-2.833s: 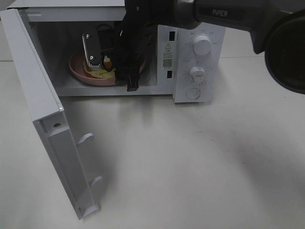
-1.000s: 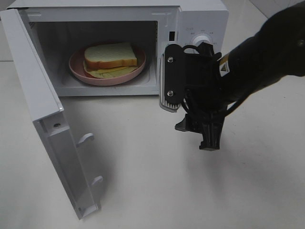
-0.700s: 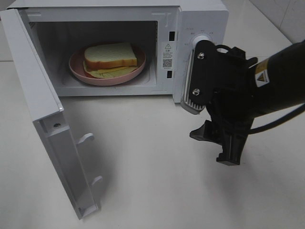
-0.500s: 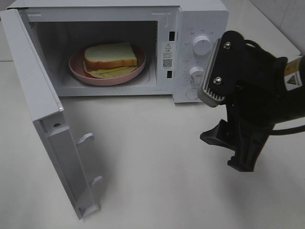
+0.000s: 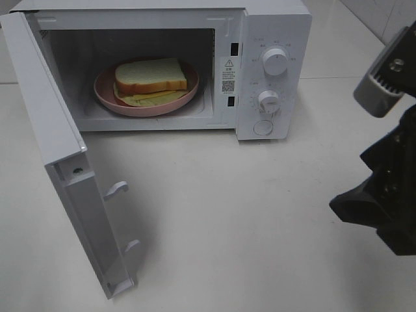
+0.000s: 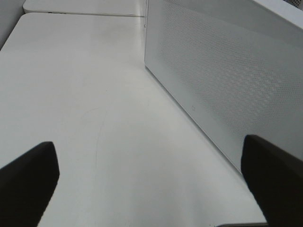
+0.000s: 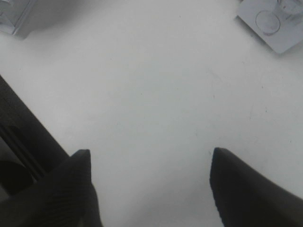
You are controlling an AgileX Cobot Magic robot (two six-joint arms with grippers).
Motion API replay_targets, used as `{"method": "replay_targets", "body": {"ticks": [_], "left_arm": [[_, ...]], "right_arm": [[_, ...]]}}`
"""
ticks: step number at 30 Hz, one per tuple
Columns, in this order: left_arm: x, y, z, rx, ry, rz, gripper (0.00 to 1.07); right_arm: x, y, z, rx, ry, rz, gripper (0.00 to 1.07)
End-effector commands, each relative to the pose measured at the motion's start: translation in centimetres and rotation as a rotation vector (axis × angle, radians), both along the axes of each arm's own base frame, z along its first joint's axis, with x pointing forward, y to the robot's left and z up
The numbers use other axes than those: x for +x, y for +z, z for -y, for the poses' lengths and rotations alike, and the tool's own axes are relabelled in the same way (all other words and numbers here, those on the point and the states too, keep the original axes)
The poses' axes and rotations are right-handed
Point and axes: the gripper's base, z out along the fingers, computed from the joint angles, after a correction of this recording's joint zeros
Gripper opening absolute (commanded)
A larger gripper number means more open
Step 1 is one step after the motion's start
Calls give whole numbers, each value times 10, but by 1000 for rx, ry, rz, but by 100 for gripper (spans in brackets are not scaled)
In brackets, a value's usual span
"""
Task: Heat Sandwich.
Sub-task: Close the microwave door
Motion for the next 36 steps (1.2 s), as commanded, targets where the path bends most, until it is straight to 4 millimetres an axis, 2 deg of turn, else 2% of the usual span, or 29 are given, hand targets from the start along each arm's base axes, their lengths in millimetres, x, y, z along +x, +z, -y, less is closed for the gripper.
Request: {"method": "replay_targets", "body": {"ticks": [1, 3, 4, 6, 9, 16, 18, 26, 29, 36], "left_arm": [[-3, -1, 0, -2, 7, 32, 103], [-3, -1, 0, -2, 7, 32, 103], [-3, -1, 0, -2, 7, 32, 103], [-3, -1, 0, -2, 7, 32, 103], [-3, -1, 0, -2, 7, 32, 103], [-3, -1, 0, -2, 7, 32, 103], [-3, -1, 0, -2, 7, 32, 103], [-3, -1, 0, -2, 7, 32, 103], [-3, -1, 0, -2, 7, 32, 103], [-3, -1, 0, -2, 7, 32, 103]], "right_arm": [[-12, 5, 10, 4, -44, -37, 70], [-16, 6, 13, 7, -53, -44, 72], [-23, 9, 18, 7, -57, -49, 78], [-30, 12, 23, 1, -58, -56, 83], [-40, 14, 31, -15, -59, -76, 86], [-59, 16, 45, -38, -102, -140, 83], [-71, 19, 54, -26, -116, -136, 82], [-99, 27, 78, 71, -180, -40, 81], [-115, 29, 91, 126, -280, 34, 79], [-136, 27, 102, 224, -451, 153, 76]]}}
